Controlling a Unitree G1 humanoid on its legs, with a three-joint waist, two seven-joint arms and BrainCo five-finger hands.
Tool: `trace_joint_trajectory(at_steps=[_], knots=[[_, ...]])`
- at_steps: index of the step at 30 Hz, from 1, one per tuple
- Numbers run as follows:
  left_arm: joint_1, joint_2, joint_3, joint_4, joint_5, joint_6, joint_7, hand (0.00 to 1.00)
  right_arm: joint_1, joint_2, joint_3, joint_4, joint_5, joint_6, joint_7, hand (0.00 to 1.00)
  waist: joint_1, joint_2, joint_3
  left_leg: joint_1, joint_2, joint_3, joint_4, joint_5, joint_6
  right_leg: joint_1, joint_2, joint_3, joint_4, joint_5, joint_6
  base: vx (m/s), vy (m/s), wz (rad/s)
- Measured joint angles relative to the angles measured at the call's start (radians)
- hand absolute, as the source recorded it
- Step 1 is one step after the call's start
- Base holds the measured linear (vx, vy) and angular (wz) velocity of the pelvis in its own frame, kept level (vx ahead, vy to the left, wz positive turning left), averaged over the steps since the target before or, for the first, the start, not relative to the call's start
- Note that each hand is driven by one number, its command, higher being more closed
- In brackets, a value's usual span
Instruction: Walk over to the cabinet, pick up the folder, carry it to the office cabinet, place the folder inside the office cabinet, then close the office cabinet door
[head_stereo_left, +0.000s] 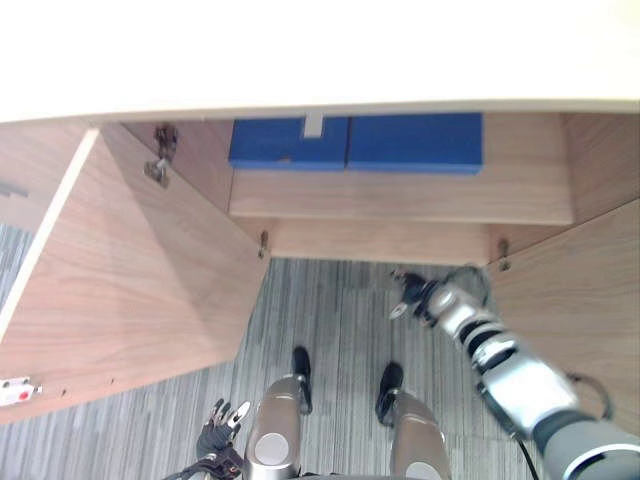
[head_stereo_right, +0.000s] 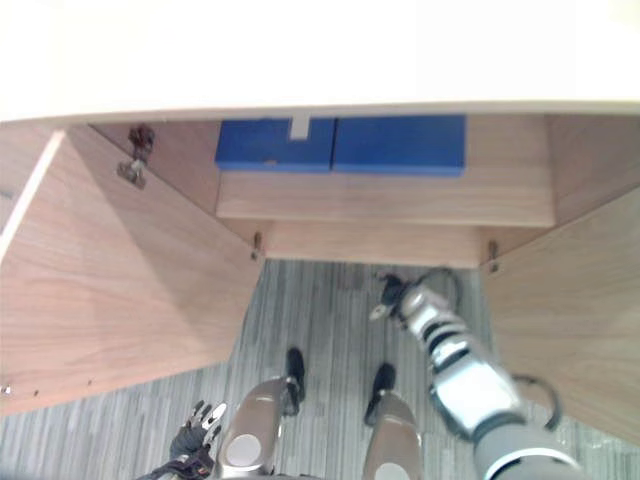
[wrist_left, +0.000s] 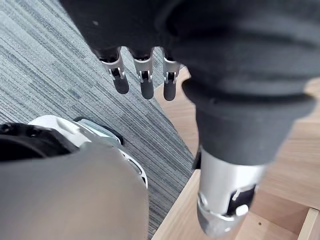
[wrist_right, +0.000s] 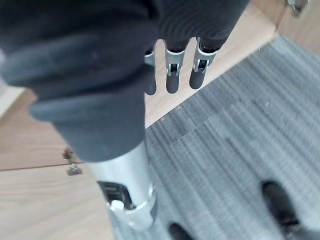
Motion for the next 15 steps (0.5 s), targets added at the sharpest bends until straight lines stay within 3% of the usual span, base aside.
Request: trace_joint_trajectory(at_steps=[2,4,7,9,11,15], knots=[[-0.049,-0.013,0.059,0.093,0.02,0.0,0.036,0.0,0.186,0.118,-0.308,0.011,0.036,-0.016,-0.065,0.0,-0.008,-0.001,-0.04,0.064,0.01,-0.009,-0.029,-0.013,-0.014,0.075,0.034,0.015,-0.079,0.031,0.001,0.03,0.008,-0.28],[-0.071,-0.02,0.093,0.124,0.06,-0.001,0.061,0.0,0.279,0.143,-0.484,0.032,0.108,-0.017,-0.092,0.0,-0.016,-0.004,-0.056,0.105,0.004,-0.003,-0.069,-0.01,-0.016,0.115,0.04,0.029,-0.14,0.063,0.005,0.0,0.052,-0.28],[-0.084,-0.03,0.179,0.182,0.134,-0.002,0.114,0.0,0.48,0.161,-0.816,0.053,0.353,-0.028,-0.147,0.0,-0.051,-0.038,-0.121,0.198,-0.041,0.05,-0.198,0.022,-0.011,0.168,0.036,0.092,-0.255,0.131,0.02,0.0,0.105,-0.52],[-0.094,-0.029,0.223,0.23,0.156,-0.005,0.133,0.0,0.585,0.163,-0.95,0.049,0.474,-0.049,-0.163,0.0,-0.07,-0.053,-0.152,0.277,-0.067,0.096,-0.279,0.045,-0.005,0.202,0.03,0.134,-0.3,0.157,0.028,0.03,0.123,-0.65],[-0.101,-0.031,0.251,0.258,0.162,-0.008,0.138,0.0,0.664,0.174,-1.015,0.034,0.52,-0.059,-0.168,0.0,-0.084,-0.061,-0.181,0.323,-0.078,0.136,-0.308,0.045,-0.005,0.217,0.028,0.169,-0.318,0.167,0.033,0.0,0.113,-0.62],[-0.115,-0.032,0.295,0.294,0.196,-0.012,0.132,0.0,0.73,0.222,-1.017,-0.004,0.584,-0.067,-0.175,0.0,-0.108,-0.075,-0.206,0.405,-0.084,0.228,-0.329,0.031,-0.005,0.24,0.038,0.248,-0.324,0.171,0.032,-0.02,0.06,-0.58]])
